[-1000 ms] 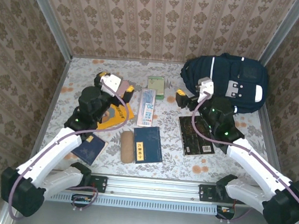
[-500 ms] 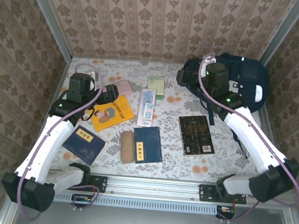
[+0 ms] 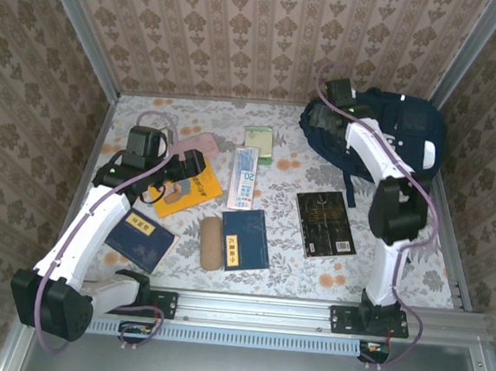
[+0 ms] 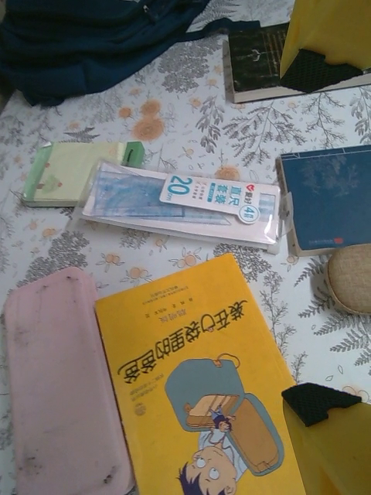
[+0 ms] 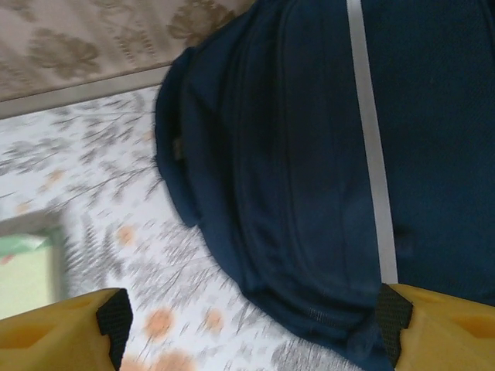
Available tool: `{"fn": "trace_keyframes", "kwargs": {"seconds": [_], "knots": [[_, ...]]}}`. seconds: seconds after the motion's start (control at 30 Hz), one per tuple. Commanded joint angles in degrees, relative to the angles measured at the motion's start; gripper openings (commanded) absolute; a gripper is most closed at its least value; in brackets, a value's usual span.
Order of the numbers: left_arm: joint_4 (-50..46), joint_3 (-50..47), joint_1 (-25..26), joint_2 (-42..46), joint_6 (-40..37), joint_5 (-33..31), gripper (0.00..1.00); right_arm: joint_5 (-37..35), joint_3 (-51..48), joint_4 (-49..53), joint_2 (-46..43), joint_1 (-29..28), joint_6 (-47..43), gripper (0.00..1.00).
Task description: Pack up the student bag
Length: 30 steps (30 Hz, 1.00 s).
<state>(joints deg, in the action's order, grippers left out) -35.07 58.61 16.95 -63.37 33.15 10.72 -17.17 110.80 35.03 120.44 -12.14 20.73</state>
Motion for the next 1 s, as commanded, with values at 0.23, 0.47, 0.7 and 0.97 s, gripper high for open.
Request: {"fn": "trace_keyframes", "kwargs": {"seconds": [0.23, 0.47, 0.7, 0.97], "knots": [[1.43, -0.88, 0.01, 0.47, 0.68, 2.80, 1.00, -12.77, 29.41, 19.86, 24.68, 2.76, -4.85, 0.84], [1.88, -0.68, -0.32, -0.91, 0.73, 4.21, 0.99, -14.62, 30.60, 19.50, 27.30, 4.04, -8.21, 0.54], [2.33, -1.08, -0.76, -1.50, 1.13, 5.06, 0.98, -12.80, 29.15, 17.86, 24.72, 4.06, -12.16, 0.00], [1.02, 0.06, 0.53, -1.49, -1.02, 3.38, 0.98, -5.79, 16.77, 8.79, 11.27, 3.73, -13.83, 0.00]]}}
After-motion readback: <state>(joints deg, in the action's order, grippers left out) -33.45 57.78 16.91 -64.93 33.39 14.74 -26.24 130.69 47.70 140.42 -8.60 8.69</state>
